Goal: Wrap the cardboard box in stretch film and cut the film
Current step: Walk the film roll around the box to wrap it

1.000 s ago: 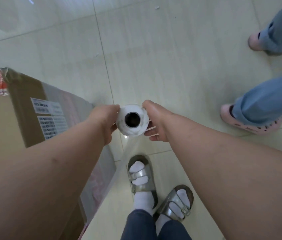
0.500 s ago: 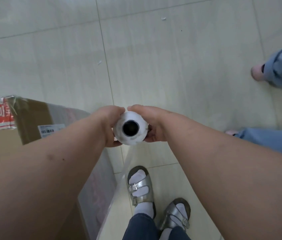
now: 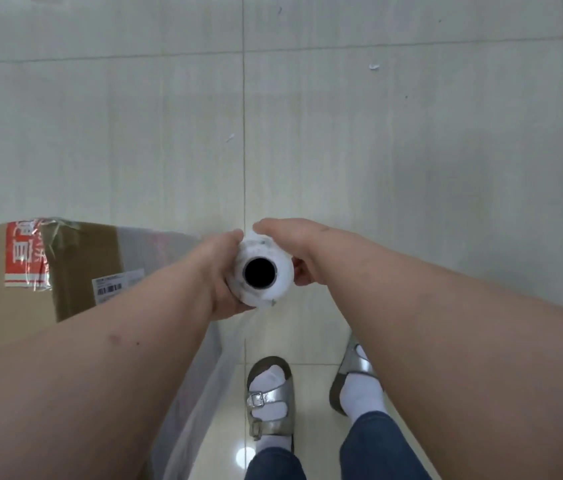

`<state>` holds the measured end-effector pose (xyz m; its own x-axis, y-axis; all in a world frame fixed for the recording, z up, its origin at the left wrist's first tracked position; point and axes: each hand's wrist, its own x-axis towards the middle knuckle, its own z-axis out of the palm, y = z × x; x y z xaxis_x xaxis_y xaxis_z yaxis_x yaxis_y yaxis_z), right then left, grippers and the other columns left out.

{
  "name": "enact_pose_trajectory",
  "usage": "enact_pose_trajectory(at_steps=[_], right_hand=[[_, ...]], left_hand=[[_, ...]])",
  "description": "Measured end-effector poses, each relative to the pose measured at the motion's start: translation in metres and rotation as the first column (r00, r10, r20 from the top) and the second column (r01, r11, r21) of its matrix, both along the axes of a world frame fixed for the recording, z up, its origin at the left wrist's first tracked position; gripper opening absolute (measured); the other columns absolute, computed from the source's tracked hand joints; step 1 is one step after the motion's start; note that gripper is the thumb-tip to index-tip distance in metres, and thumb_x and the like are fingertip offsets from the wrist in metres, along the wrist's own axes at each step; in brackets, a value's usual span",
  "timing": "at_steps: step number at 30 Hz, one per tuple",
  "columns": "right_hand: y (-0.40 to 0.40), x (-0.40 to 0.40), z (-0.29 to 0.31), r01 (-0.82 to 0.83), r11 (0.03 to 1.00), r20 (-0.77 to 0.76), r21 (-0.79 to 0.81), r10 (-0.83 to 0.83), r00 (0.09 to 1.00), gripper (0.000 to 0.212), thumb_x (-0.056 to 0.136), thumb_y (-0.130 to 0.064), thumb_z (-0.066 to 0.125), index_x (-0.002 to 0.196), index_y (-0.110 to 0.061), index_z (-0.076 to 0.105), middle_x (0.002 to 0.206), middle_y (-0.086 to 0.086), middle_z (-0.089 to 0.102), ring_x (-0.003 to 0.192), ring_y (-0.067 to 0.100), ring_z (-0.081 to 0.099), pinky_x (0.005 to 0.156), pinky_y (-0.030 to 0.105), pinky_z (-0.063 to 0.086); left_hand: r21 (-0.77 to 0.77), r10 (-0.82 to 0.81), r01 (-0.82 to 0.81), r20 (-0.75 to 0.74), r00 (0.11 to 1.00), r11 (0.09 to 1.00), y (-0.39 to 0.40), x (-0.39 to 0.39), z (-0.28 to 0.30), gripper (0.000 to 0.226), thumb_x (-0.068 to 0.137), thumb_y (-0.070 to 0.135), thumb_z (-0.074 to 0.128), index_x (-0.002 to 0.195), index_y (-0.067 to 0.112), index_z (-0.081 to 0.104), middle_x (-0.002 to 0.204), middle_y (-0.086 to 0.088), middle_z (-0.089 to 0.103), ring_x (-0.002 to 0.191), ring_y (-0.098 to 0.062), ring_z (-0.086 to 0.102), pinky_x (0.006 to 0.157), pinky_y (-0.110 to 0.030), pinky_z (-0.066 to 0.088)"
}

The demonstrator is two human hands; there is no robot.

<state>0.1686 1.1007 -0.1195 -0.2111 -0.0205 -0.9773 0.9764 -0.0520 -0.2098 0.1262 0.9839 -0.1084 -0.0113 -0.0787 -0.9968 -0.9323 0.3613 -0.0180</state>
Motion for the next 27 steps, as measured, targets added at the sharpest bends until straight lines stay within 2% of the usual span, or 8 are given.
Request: enact_pose_trajectory(at_steps=[3,6,10,13,17,20,22,27], right_hand=[[0.003,-0.012,-0.003,0.006,1.0,-0.026,-0.012,-0.006,1.0,0.042,0.09,-0.054,0.053,0.11,-0.019,0.062,0.11,0.006,0.067,0.089,0.024,0.06,0.062,0.027,0.044],[0.011,-0.033,-0.001,0.013,1.0,-0.035,-0.028,-0.014,0.999,0.03,0.09,-0.047,0.049,0.092,-0.018,0.059,0.09,0.008,0.064,0.076,0.026,0.058,0.061,0.028,0.044],[0.014,-0.053,0.001,0.045,0.996,-0.008,-0.074,-0.046,0.999,0.028,0.086,-0.034,0.04,0.093,-0.015,0.059,0.085,0.011,0.063,0.067,0.027,0.059,0.061,0.029,0.044],[0.022,-0.065,-0.002,0.047,0.998,-0.016,-0.04,-0.048,0.999,0.024,0.086,-0.024,0.036,0.087,-0.011,0.057,0.085,0.012,0.061,0.07,0.027,0.058,0.065,0.03,0.044],[0.031,-0.087,-0.001,0.0,0.999,-0.02,0.034,0.001,1.0,0.022,0.092,-0.023,0.038,0.087,-0.008,0.053,0.084,0.012,0.057,0.07,0.026,0.055,0.064,0.03,0.046],[0.029,-0.102,-0.006,-0.098,0.995,-0.004,-0.003,0.098,0.995,0.042,0.092,-0.051,0.042,0.09,-0.012,0.055,0.096,0.015,0.064,0.078,0.028,0.06,0.076,0.034,0.052],[0.027,-0.111,-0.009,-0.194,0.981,-0.018,-0.008,0.193,0.981,0.055,0.086,-0.068,0.045,0.097,-0.015,0.06,0.097,0.012,0.067,0.077,0.026,0.06,0.076,0.033,0.051],[0.022,-0.14,0.0,-0.248,0.968,-0.042,-0.033,0.246,0.968,0.034,0.089,-0.046,0.05,0.082,-0.014,0.059,0.08,0.008,0.064,0.074,0.026,0.06,0.071,0.031,0.045]], left_hand=[[-0.026,-0.021,0.019,-0.093,0.995,0.999,0.017,-0.01,0.013,0.029,0.097,0.028,0.045,0.104,0.006,0.063,0.1,-0.011,0.068,0.078,-0.027,0.064,0.062,-0.036,0.051],[-0.106,-0.081,0.06,-0.21,0.974,0.993,0.029,-0.033,0.025,0.026,0.099,0.03,0.044,0.093,0.012,0.061,0.099,-0.009,0.069,0.078,-0.025,0.064,0.066,-0.034,0.051],[-0.144,-0.165,0.117,-0.391,0.905,0.983,0.032,-0.066,0.028,0.022,0.096,0.033,0.052,0.094,0.013,0.06,0.104,-0.007,0.068,0.093,-0.026,0.065,0.089,-0.039,0.052],[-0.206,-0.18,0.086,-0.499,0.848,0.975,0.027,-0.086,0.018,0.019,0.094,0.028,0.056,0.097,0.01,0.061,0.1,-0.008,0.063,0.086,-0.023,0.06,0.079,-0.031,0.049],[-0.192,-0.004,-0.074,-0.377,0.926,0.979,0.016,-0.091,0.006,0.017,0.093,0.03,0.06,0.095,0.013,0.06,0.111,-0.008,0.062,0.089,-0.023,0.058,0.074,-0.031,0.05],[-0.137,0.095,-0.111,-0.113,0.989,0.984,0.014,-0.086,0.003,0.043,0.09,0.054,0.053,0.106,0.017,0.066,0.1,-0.005,0.071,0.079,-0.023,0.066,0.074,-0.033,0.054],[-0.077,0.131,-0.134,-0.048,0.99,0.988,0.017,-0.09,0.002,0.047,0.092,0.057,0.048,0.106,0.017,0.068,0.09,-0.006,0.076,0.069,-0.023,0.071,0.061,-0.031,0.055],[-0.115,0.064,-0.079,-0.132,0.989,0.99,0.02,-0.125,0.012,0.035,0.096,0.042,0.048,0.104,0.013,0.066,0.092,-0.008,0.074,0.076,-0.025,0.07,0.067,-0.035,0.056]])
